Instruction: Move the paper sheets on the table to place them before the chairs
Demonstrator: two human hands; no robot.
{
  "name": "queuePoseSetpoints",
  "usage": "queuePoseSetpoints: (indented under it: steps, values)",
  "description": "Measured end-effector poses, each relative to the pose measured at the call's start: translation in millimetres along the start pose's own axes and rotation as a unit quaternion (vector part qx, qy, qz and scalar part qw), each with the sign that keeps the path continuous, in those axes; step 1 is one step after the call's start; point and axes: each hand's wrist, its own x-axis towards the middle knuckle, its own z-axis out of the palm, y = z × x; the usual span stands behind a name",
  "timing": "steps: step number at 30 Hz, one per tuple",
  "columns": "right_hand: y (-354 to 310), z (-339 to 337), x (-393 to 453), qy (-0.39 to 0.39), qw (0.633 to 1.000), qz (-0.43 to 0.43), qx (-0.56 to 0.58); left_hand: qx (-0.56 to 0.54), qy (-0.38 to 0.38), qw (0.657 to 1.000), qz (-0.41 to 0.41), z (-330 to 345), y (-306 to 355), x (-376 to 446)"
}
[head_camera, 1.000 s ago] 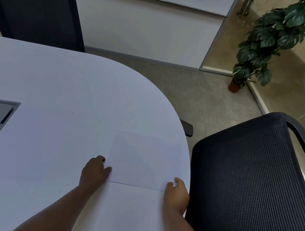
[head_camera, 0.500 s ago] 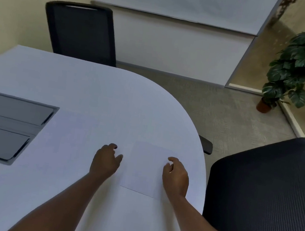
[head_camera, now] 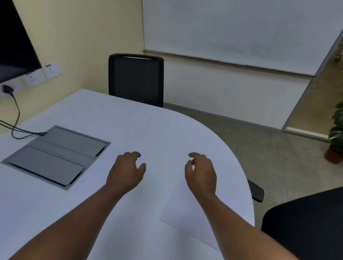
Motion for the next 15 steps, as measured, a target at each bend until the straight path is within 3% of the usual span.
queuePoseSetpoints:
  steps: [15]
  values:
    - [-94,-132,-41,0.073,0.982,-0.171,-0.022,0.039,0.105,0.987,0.12,-117,84,-98]
